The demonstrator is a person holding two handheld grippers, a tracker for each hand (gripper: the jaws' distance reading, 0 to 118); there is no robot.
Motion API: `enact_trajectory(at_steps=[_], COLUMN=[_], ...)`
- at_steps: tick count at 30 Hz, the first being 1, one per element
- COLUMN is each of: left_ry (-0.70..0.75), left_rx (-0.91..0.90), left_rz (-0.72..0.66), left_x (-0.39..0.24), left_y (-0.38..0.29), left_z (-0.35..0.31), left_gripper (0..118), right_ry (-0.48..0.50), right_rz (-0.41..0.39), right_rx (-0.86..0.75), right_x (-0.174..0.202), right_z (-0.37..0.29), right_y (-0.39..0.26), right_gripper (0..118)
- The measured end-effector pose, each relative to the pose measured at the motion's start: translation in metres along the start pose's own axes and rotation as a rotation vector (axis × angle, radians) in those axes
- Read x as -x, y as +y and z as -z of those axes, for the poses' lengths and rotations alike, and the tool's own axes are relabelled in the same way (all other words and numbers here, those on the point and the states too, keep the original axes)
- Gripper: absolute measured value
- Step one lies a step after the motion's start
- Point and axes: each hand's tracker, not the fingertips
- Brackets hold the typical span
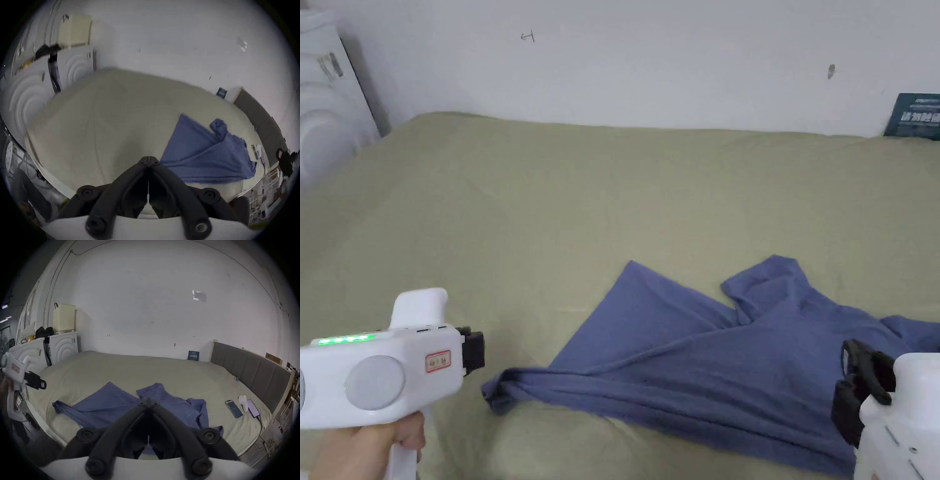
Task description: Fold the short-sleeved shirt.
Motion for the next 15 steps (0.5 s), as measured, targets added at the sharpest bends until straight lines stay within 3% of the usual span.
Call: enact_trajectory(at_steps=[2,3,4,5,6,12,13,15], left_ry=[0.011,-0.002,-0.025,-0.050,-0.061,-0.044,-0.039,-0.038], left_rx=[0.040,0.072,0.101,0.135,0.169,0.233,0.269,0.310], left_rz=[-0.004,-0.018,-0.033,-0.043,-0.044,0.009,0.015,0.022], left_x=[0.007,0.009,0.012,0.012,0.011,-0.003,0.002,-0.002], left_y=[0.001,0.002,0.003,0.003,0.004,-0.036,-0.008,-0.015], left_z=[0.019,0.027,0.035,0.042,0.049,0.114,0.098,0.112], left_gripper=[1,13,46,104,118,112,112,101], right_ry=[0.014,0.020,0.026,0.030,0.034,0.058,0.063,0.067], right_rz=[-0.015,-0.024,-0.027,-0.028,-0.029,-0.024,-0.021,-0.023], right_rx=[0.029,0.048,0.063,0.073,0.082,0.136,0.145,0.157], right_x=[0.006,0.008,0.009,0.011,0.012,0.016,0.015,0.017], right_z=[0.006,0.010,0.013,0.015,0.018,0.030,0.031,0.034], right_y=[-0.008,-0.012,-0.015,-0.018,-0.020,-0.029,-0.030,-0.033], right_gripper=[1,1,1,1,1,1,1,1])
